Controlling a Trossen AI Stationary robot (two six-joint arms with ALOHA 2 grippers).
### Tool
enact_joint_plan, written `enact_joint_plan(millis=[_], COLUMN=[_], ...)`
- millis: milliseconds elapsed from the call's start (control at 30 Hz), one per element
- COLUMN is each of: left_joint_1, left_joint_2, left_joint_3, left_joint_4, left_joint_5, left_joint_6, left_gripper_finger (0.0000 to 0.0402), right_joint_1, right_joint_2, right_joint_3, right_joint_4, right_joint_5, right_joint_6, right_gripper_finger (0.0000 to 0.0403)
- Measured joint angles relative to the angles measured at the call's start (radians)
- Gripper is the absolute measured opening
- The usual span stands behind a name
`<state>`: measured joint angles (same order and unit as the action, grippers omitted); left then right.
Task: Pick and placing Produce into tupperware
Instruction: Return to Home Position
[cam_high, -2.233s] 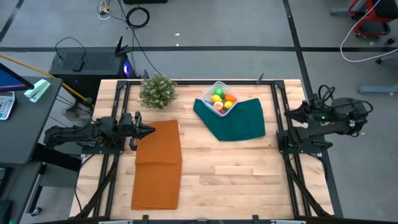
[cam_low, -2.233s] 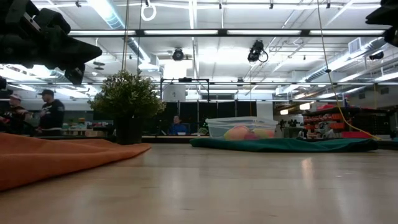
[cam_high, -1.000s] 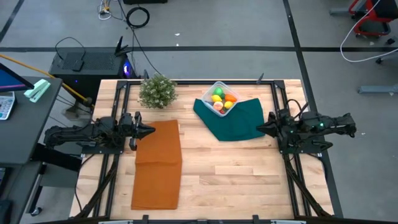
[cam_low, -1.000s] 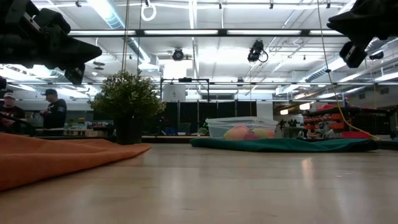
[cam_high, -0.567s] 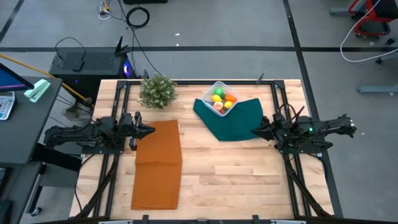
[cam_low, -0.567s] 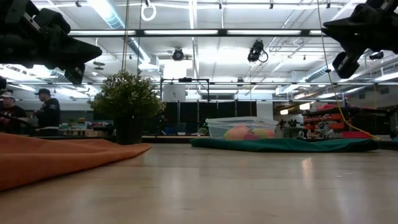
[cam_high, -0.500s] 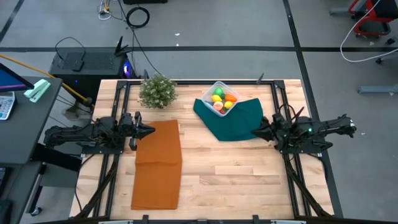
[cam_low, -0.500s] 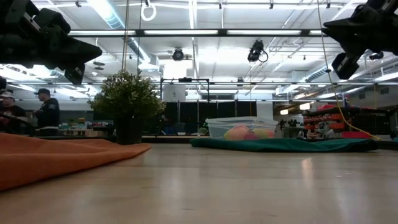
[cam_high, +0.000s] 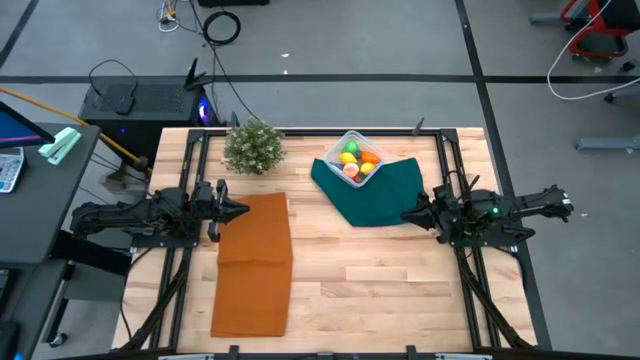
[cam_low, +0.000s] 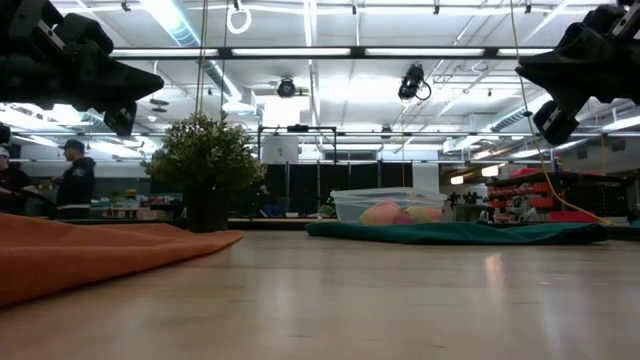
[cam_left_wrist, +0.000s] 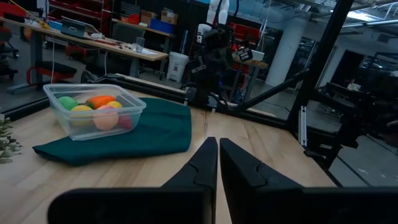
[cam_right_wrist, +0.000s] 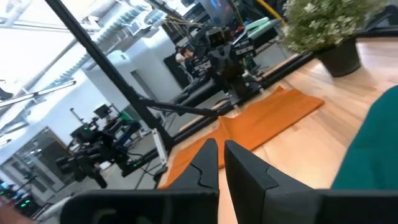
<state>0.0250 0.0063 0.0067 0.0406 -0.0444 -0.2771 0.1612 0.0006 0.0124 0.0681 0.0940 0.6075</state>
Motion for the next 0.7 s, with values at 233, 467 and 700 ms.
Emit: enact_joint_plan(millis=[233,467,700], left_joint_1=[0.0,0.0,0.0], left_joint_2=[0.0,0.0,0.0], left_joint_3=[0.0,0.0,0.0], left_joint_4=[0.0,0.0,0.0], left_joint_5=[0.0,0.0,0.0], left_joint_6=[0.0,0.0,0.0], left_gripper_finger=[0.0035,0.003,0.0024], right_joint_1=[-0.05,-0.064,-0.064], right_joint_2=[0.001,0.017,0.087], right_joint_3=[0.001,0.011,0.011], right_joint_4=[-0.024,-0.062,-0.066], right_joint_5=[0.001,-0.002,-0.005], right_joint_6=[-0.079,-0.409,-0.473], right_gripper_finger=[0.0,0.0,0.0])
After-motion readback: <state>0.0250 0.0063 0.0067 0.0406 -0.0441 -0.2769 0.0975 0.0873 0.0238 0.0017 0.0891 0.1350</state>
